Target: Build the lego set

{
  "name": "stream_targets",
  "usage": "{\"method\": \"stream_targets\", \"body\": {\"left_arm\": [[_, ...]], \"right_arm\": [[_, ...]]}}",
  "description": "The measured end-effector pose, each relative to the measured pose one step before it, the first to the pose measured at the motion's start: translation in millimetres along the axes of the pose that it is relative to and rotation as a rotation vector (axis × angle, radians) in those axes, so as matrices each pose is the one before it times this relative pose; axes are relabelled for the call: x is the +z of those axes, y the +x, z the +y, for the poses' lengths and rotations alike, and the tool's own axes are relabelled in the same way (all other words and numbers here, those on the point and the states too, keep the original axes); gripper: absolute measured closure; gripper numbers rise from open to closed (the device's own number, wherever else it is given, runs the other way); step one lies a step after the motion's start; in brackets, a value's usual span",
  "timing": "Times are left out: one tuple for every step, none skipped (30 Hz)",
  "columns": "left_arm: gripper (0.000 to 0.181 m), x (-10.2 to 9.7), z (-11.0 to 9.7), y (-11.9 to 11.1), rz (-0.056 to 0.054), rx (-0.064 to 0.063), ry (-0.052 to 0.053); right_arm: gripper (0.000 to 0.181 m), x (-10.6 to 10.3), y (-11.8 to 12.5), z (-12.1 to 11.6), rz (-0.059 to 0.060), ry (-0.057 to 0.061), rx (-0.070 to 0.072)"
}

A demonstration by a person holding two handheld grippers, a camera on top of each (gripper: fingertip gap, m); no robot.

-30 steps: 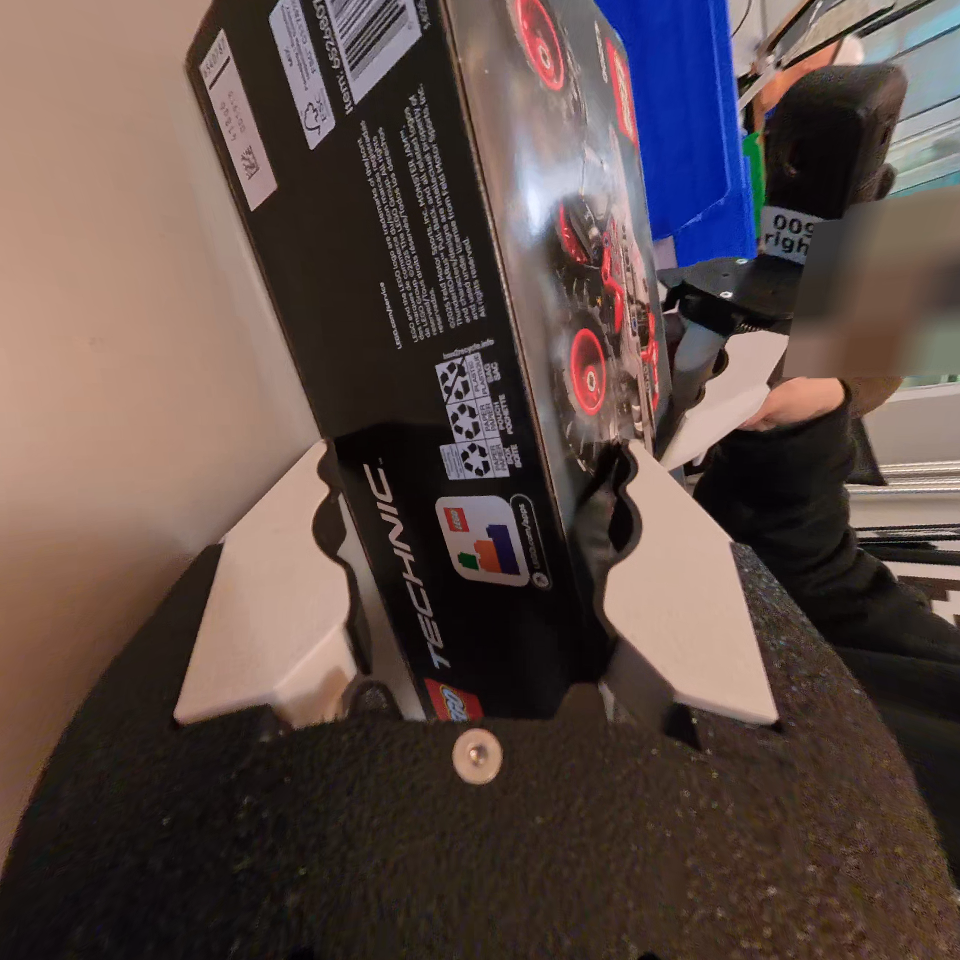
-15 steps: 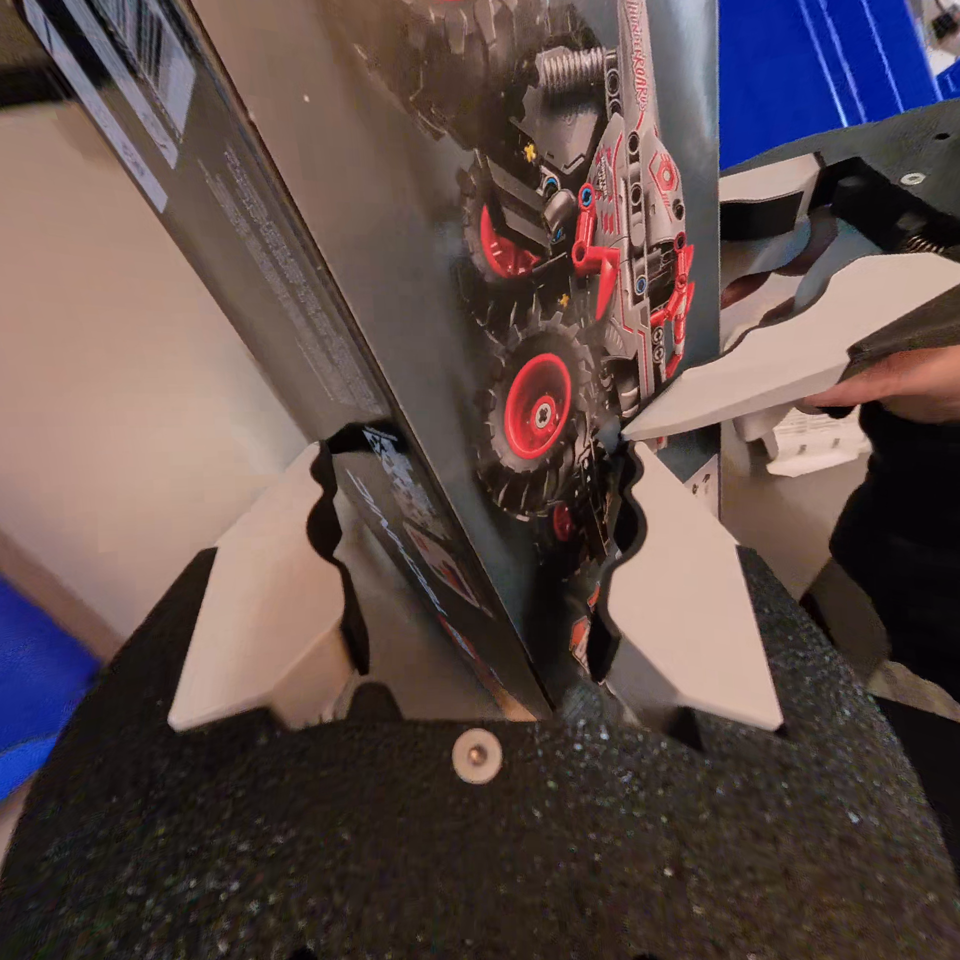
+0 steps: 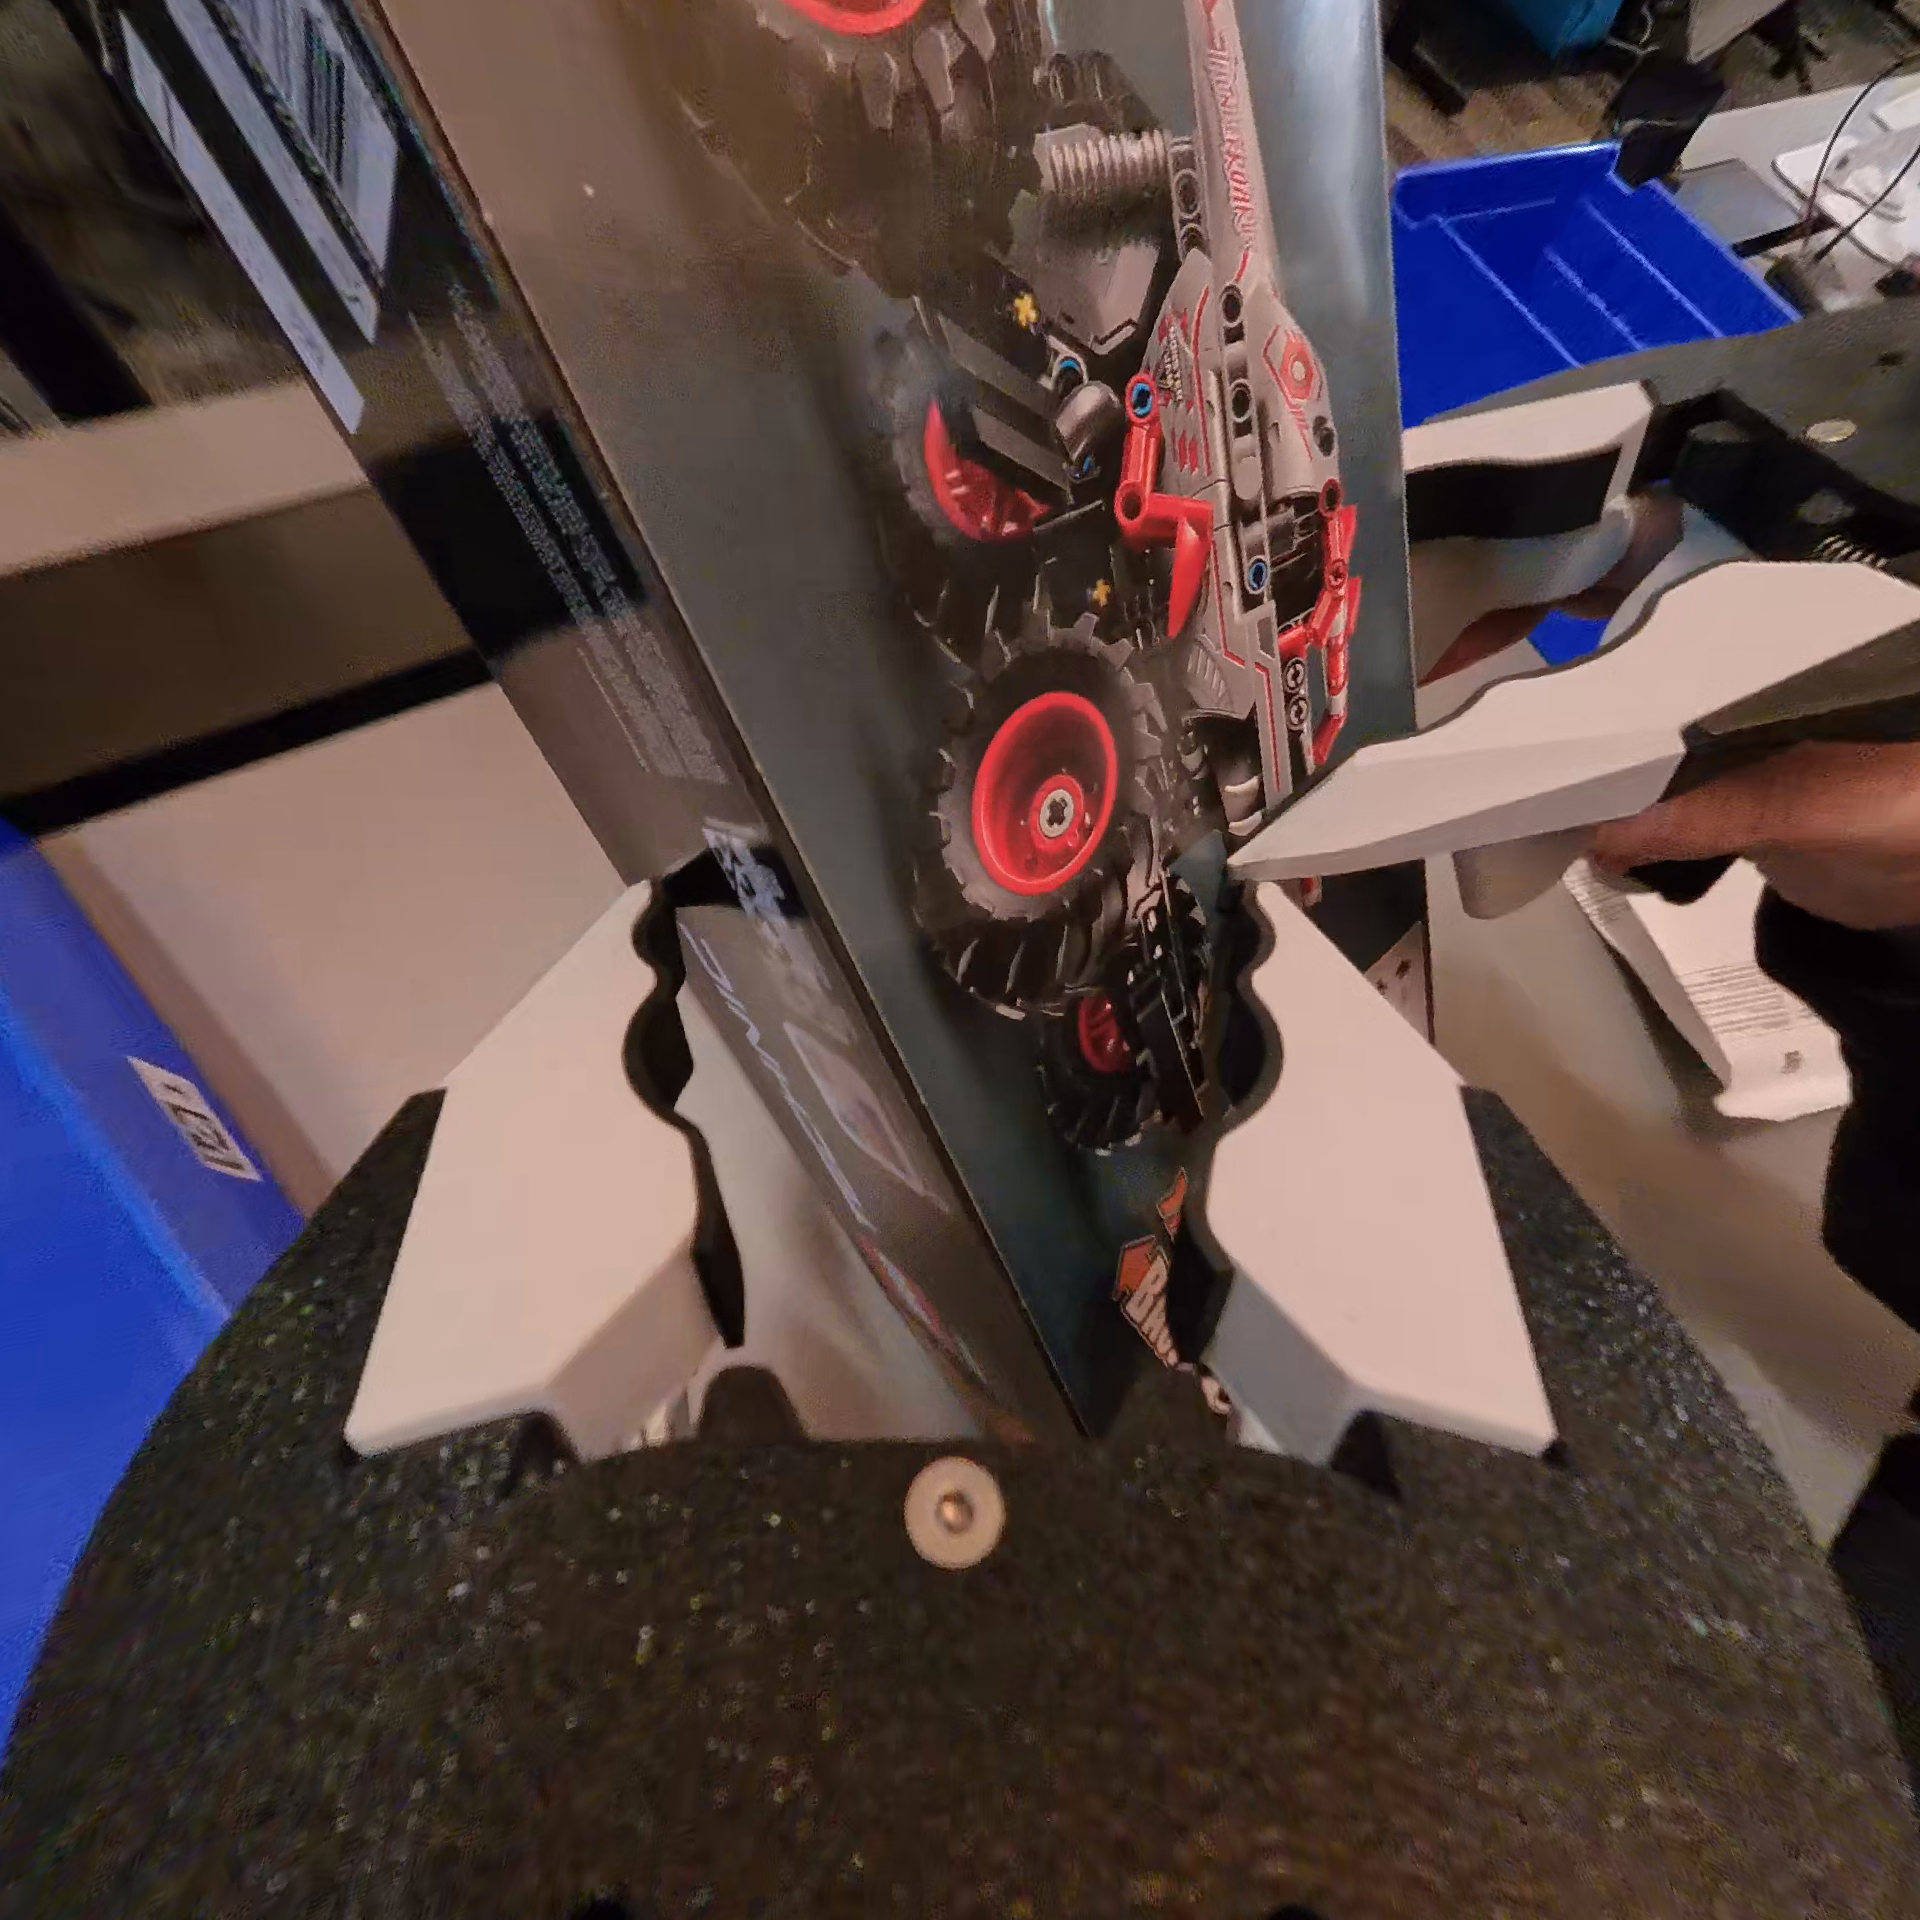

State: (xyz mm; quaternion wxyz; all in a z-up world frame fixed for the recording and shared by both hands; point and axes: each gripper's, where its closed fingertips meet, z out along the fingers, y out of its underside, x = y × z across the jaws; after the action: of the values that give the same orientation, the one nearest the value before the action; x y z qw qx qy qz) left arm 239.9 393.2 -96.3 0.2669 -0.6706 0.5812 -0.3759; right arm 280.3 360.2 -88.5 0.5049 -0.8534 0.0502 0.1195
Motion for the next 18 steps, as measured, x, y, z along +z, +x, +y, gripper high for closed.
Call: {"method": "stream_targets", "body": {"left_arm": [[0.079, -2.91, -4.47, 0.52, -0.0134, 0.0297, 0.0130], [0.079, -1.66, -3.94, -0.30, -0.0120, 0.0211, 0.0115], [0.079, -0.73, -3.10, -0.56, -0.0070, 0.0105, 0.0079], [0.079, -0.68, -2.18, -0.70, -0.0035, 0.0008, 0.0033], [0.079, -1.56, -2.03, -0.84, -0.0066, -0.0002, 0.0032], [0.079, -2.56, -2.23, -0.94, -0.0126, 0.0075, 0.0078], [0.079, -2.80, -2.35, -1.29, -0.0157, 0.0164, 0.0122], [0.079, -1.88, -2.10, -2.10, -0.0141, 0.0168, 0.0127], [0.079, -0.59, -1.09, -2.68, -0.0098, 0.0073, 0.0070], [0.079, -0.32, -0.13, -2.58, -0.0053, -0.0055, 0.0020], [0.080, -1.73, 0.40, -1.70, -0.0037, -0.0102, 0.0007], [0.080, -3.71, -0.37, 0.24, -0.0040, -0.0016, 0.0082], [0.080, -5.48, -2.47, 1.49, -0.0053, 0.0104, 0.0245], [0.080, -5.10, -4.09, 0.01, -0.0100, 0.0105, 0.0331], [0.081, -2.20, -2.89, -2.92, -0.0139, 0.0022, 0.0209], [0.082, 0.13, 0.59, -3.78, -0.0134, -0.0020, -0.0058], [0.083, 0.73, 2.64, -2.95, -0.0161, 0.0028, -0.0197], [0.084, 0.01, 3.00, -2.23, -0.0229, 0.0170, -0.0211]], "right_arm": [[0.088, -2.58, -1.24, -4.91, 0.0144, 0.0063, -0.0358], [0.090, -1.50, -0.18, -4.53, 0.0140, 0.0084, -0.0304], [0.089, -0.81, 0.56, -3.59, 0.0095, 0.0068, -0.0245], [0.089, -0.11, 0.65, -3.17, 0.0017, 0.0058, -0.0152], [0.089, 0.02, -0.33, -3.44, -0.0021, 0.0106, -0.0153], [0.089, -0.06, -1.10, -3.89, 0.0008, 0.0130, -0.0218], [0.089, -0.08, -1.45, -3.95, 0.0041, 0.0125, -0.0312], [0.089, 0.55, -0.71, -3.80, 0.0076, 0.0131, -0.0299], [0.089, 2.10, 0.34, -2.33, 0.0066, 0.0056, -0.0212], [0.089, 2.65, 0.37, -1.98, 0.0012, 0.0066, -0.0057], [0.089, 2.07, -1.29, -1.29, -0.0086, 0.0027, 0.0039], [0.090, -0.72, -3.27, -1.96, -0.0022, -0.0001, -0.0059], [0.090, -4.43, -4.57, -5.15, 0.0212, 0.0090, -0.0396], [0.090, -3.54, -2.67, -8.94, 0.0285, 0.0348, -0.0609], [0.090, 1.22, 0.20, -7.36, 0.0156, 0.0394, -0.0479], [0.090, 5.11, 0.55, -0.24, -0.0140, 0.0058, -0.0053], [0.089, 5.03, 0.00, 4.17, -0.0197, -0.0309, 0.0343], [0.089, 3.92, -1.46, 4.30, -0.0115, -0.0286, 0.0203]]}}
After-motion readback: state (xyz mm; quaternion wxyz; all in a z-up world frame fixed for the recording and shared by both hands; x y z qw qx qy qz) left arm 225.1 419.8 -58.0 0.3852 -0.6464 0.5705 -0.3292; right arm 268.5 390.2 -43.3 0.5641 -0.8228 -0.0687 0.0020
